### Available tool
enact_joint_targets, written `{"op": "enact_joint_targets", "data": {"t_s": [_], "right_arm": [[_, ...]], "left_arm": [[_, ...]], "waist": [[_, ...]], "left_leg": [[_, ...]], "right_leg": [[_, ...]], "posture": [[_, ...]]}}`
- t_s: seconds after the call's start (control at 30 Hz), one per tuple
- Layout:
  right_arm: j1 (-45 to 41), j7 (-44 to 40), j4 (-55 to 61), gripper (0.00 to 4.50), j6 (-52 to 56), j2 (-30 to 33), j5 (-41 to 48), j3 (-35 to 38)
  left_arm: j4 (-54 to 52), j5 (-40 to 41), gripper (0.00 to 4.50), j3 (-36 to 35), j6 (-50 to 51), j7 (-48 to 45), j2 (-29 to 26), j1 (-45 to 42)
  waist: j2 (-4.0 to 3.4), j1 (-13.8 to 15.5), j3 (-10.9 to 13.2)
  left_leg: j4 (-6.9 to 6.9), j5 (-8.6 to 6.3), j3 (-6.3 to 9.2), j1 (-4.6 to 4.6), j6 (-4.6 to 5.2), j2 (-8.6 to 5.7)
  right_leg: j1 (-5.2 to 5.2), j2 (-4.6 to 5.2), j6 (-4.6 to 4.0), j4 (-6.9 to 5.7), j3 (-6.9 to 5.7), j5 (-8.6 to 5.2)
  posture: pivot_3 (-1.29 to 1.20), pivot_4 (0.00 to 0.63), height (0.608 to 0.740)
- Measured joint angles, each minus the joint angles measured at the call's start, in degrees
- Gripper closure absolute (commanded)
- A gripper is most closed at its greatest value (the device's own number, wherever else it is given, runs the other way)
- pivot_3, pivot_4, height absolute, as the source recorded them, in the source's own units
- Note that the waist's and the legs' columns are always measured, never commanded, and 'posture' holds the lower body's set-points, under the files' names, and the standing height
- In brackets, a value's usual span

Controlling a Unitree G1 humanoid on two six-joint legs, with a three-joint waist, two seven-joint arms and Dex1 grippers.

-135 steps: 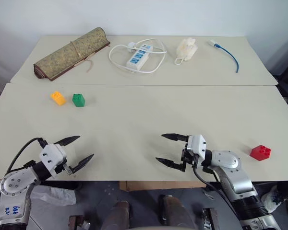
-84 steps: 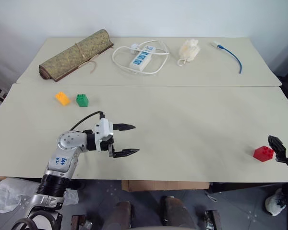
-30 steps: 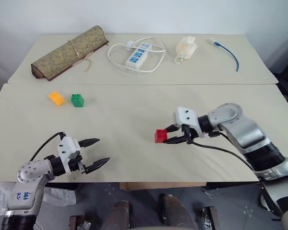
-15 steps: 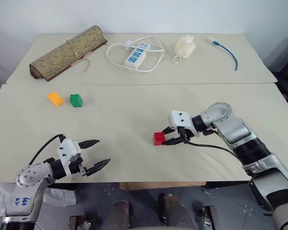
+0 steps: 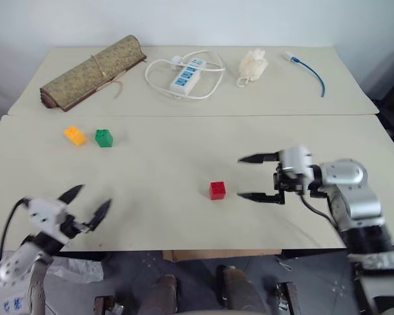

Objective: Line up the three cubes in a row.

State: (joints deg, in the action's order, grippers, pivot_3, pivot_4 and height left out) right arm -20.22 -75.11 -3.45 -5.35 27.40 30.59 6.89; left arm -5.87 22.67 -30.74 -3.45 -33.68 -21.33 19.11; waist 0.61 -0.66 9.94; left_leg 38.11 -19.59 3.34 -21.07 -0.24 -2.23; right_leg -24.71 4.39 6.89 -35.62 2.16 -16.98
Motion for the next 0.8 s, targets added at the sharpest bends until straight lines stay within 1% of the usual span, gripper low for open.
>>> {"op": "enact_joint_targets", "data": {"t_s": [0.1, 0.2, 0.27, 0.33, 0.43, 0.53, 0.6, 0.67, 0.8], "right_arm": [[4.6, -0.5, 0.1, 0.07, -5.2, 1.5, -1.6, 0.9], [6.4, 0.7, 1.1, 0.07, -6.1, 1.5, -2.2, 0.9], [6.4, 1.5, 1.1, 0.07, -6.1, 1.5, -2.3, 0.9], [6.4, 2.3, 1.2, 0.07, -6.0, 1.6, -2.4, 0.8], [6.4, 2.6, 1.7, 0.07, -5.1, 1.6, -2.3, -0.2], [6.2, 2.8, 3.5, 0.07, -2.9, 1.7, -2.0, -1.7], [6.3, 2.9, 4.6, 0.07, -1.6, 1.8, -1.7, -2.3], [7.0, 3.4, 5.8, 0.07, 0.3, 1.9, -1.4, -2.9], [8.0, 4.3, 8.1, 0.07, 2.2, 1.8, -1.4, -4.6]], "left_arm": [[1.5, 0.5, 0.0, -1.4, -1.1, 1.5, 1.9, 2.4], [2.0, 0.7, 0.0, -2.2, -1.2, 3.5, 2.7, 2.1], [1.7, 0.6, 0.0, -1.8, -1.1, 4.9, 3.0, 0.7], [0.6, 0.6, 0.0, -0.6, -0.1, 7.6, 4.0, -2.8], [-2.3, -0.2, 0.0, 2.9, 4.1, 13.0, 4.7, -11.1], [-2.4, -3.8, 0.0, 7.2, 11.5, 20.9, 4.5, -23.1], [-1.6, -5.8, 0.0, 9.3, 14.6, 24.0, 4.2, -28.6], [5.4, -9.4, 0.0, 11.6, 17.7, 27.9, 3.3, -37.1], [15.0, -14.3, 0.0, 14.0, 19.2, 33.2, 2.6, -46.9]], "waist": [[0.0, 0.8, 0.0], [0.0, 0.9, 0.0], [0.0, 0.7, 0.0], [0.0, 0.9, 0.0], [0.01, 1.0, 0.0], [0.03, 1.1, 0.0], [0.03, 0.7, 0.0], [0.04, 0.7, 0.0], [0.04, 0.6, 0.0]], "left_leg": [[0.18, -0.04, 0.06, 0.06, 0.11, -0.1], [0.2, -0.05, 0.08, 0.18, 0.14, -0.14], [0.16, -0.07, 0.08, 0.34, 0.18, -0.13], [0.16, -0.1, 0.11, 0.41, 0.23, -0.13], [0.18, 0.05, 0.13, 0.41, -0.02, -0.15], [0.19, 0.07, 0.13, 0.39, -0.05, -0.18], [0.17, 0.08, 0.07, 0.39, -0.06, -0.17], [0.17, 0.14, 0.05, 0.35, -0.11, -0.15], [0.18, 0.16, 0.05, 0.26, -0.12, -0.16]], "right_leg": [[0.15, 0.11, 0.0, 0.12, -0.08, 0.0], [0.24, 0.14, 0.02, 0.03, -0.06, 0.02], [0.33, 0.13, 0.0, -0.03, -0.04, 0.03], [0.37, 0.12, -0.01, -0.08, -0.07, 0.03], [0.37, 0.1, -0.01, -0.13, -0.07, 0.03], [0.32, 0.07, 0.0, -0.22, -0.07, 0.03], [0.31, 0.04, 0.0, -0.35, 0.0, 0.04], [0.23, 0.0, 0.0, -0.33, -0.05, 0.03], [0.14, 0.02, 0.01, -0.34, -0.04, 0.04]], "posture": [[0.0, 0.15, 0.74], [0.0, 0.15, 0.74], [0.0, 0.15, 0.74], [0.0, 0.15, 0.74], [0.0, 0.15, 0.74], [0.0, 0.15, 0.74], [0.0, 0.15, 0.74], [0.0, 0.15, 0.74], [0.0, 0.15, 0.74]]}}
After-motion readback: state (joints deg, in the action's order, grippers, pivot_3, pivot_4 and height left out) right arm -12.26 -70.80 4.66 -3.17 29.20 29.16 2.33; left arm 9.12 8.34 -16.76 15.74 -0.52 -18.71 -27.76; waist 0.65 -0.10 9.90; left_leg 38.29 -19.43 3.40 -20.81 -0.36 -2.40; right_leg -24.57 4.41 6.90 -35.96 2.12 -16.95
